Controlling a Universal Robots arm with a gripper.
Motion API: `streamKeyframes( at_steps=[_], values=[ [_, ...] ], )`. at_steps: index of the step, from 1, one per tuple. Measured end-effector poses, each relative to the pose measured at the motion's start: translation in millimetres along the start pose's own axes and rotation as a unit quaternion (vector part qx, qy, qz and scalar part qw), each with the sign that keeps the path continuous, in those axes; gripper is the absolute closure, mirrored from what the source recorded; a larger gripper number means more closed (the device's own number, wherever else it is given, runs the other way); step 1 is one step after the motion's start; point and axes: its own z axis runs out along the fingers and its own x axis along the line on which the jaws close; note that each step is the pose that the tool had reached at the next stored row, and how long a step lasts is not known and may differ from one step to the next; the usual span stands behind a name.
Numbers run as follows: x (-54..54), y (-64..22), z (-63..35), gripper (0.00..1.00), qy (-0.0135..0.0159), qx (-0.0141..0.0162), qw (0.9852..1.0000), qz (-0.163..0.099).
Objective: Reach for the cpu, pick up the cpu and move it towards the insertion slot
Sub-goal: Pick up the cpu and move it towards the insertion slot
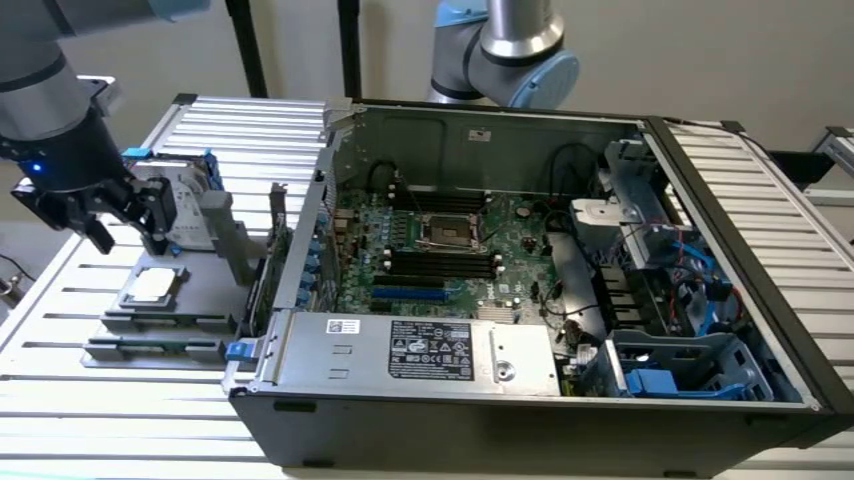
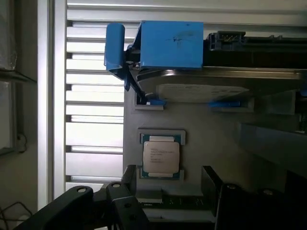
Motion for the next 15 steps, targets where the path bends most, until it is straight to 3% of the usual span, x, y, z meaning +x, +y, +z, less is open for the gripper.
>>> streamKeyframes(
  at_steps=[15],
  values=[
    [4.5, -1.0, 27.2, 0.35, 0.0000, 0.0000, 1.0000, 0.000]
  ],
)
